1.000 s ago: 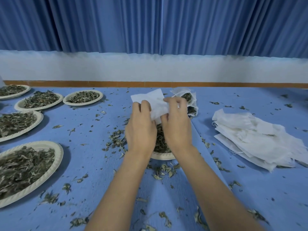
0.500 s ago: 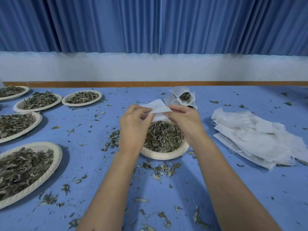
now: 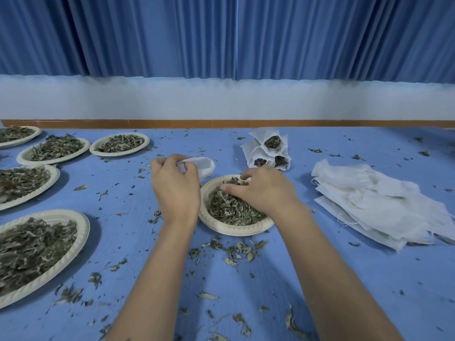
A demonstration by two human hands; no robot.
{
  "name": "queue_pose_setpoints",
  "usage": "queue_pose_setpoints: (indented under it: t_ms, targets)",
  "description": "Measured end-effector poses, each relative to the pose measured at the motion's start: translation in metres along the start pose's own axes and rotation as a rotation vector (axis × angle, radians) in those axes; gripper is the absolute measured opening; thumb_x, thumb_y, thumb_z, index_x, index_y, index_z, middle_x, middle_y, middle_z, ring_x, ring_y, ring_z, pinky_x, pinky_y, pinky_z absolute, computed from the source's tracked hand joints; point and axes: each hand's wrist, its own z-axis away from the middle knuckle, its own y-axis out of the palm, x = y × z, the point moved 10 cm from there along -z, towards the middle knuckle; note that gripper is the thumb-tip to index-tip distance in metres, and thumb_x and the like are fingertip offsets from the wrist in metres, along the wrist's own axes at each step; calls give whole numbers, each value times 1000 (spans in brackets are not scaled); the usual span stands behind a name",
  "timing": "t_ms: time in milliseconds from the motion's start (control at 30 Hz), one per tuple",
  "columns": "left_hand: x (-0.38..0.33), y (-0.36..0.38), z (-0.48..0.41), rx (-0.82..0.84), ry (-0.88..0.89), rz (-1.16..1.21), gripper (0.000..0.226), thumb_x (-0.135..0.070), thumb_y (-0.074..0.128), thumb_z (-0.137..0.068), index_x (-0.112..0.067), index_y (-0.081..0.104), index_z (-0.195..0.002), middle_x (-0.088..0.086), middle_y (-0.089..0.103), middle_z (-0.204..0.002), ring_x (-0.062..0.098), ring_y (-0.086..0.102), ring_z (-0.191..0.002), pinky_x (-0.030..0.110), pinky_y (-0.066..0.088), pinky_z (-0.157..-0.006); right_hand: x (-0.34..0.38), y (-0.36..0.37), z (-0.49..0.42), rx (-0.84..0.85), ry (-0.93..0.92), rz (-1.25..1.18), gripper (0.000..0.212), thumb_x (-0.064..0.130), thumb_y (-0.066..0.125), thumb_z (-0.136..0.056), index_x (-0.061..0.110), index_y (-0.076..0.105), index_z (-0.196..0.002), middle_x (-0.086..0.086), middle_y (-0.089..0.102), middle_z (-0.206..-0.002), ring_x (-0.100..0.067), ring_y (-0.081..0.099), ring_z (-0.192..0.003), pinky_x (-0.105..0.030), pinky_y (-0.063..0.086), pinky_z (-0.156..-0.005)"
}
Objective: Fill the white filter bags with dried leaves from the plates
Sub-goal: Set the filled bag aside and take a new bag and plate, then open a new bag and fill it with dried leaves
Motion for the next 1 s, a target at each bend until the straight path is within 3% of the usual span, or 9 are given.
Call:
queue_pose_setpoints:
  t_ms: [100,167,333,433,533,700,800,867,1000]
  targets:
    - [-1,-1,2,-14,13,-34,26,-18,54,-91,0,67,-103,17,48,-113,5,32,-76,10,24,-70,7,16,5,62,40,134,77,74,54,-72,19,52,-126,-9,40,-135,-30,41,-124,-37,41,-83]
    - [-2,0,2,3,33,-63,27,-21,54,-93,0,68,-102,16,50,-110,8,35,-77,12,24,-69,11,23,6,76,52,152,71,66,58,-76,17,49,-127,-10,38,-136,-32,39,-124,-38,41,-86]
    - [-7,7,1,80,43,-137,37,-11,46,-91,-17,59,-125,11,54,-101,9,37,-71,16,26,-64,18,17,5,-25,-42,90,24,17,62,-87,9,64,-110,-12,54,-117,-30,55,-103,-34,45,-75]
    - [-5,15,5,150,25,-249,32,-17,46,-92,-22,66,-116,7,53,-104,18,44,-69,30,35,-60,16,14,5,-57,-52,26,22,1,58,-83,4,70,-101,-13,65,-97,-28,62,-84,-36,54,-73]
    - [-4,18,6,177,40,-293,25,-22,49,-93,-19,68,-108,7,54,-109,21,48,-68,31,37,-59,9,9,2,-88,-40,-69,24,-1,57,-81,0,69,-102,-19,69,-98,-31,65,-80,-41,56,-71]
    - [-5,6,-1,72,33,-224,26,-35,54,-92,-17,71,-99,5,67,-94,22,59,-74,29,37,-59,-11,-14,-1,-223,-20,-331,25,6,60,-86,11,70,-108,-6,71,-108,-13,56,-64,-18,42,-59]
    - [-9,-6,-2,-41,55,-139,24,-33,58,-91,-14,72,-92,1,53,-91,15,46,-69,29,34,-59,-20,-11,-2,-221,17,-499,23,7,63,-84,8,71,-105,-7,71,-106,-6,48,-50,-12,38,-45]
    - [-13,-8,0,-73,77,-100,21,-29,60,-89,-11,71,-90,1,42,-95,14,39,-69,27,33,-59,-23,-6,-3,-204,28,-502,20,7,64,-83,9,72,-101,-9,72,-97,-4,45,-45,-9,35,-38]
    - [-16,0,2,0,70,55,10,-10,57,-87,-6,59,-95,11,53,-103,8,40,-67,11,31,-60,-17,2,-5,-133,-14,-369,23,10,62,-84,13,70,-106,-7,71,-98,-6,45,-48,-16,37,-44]
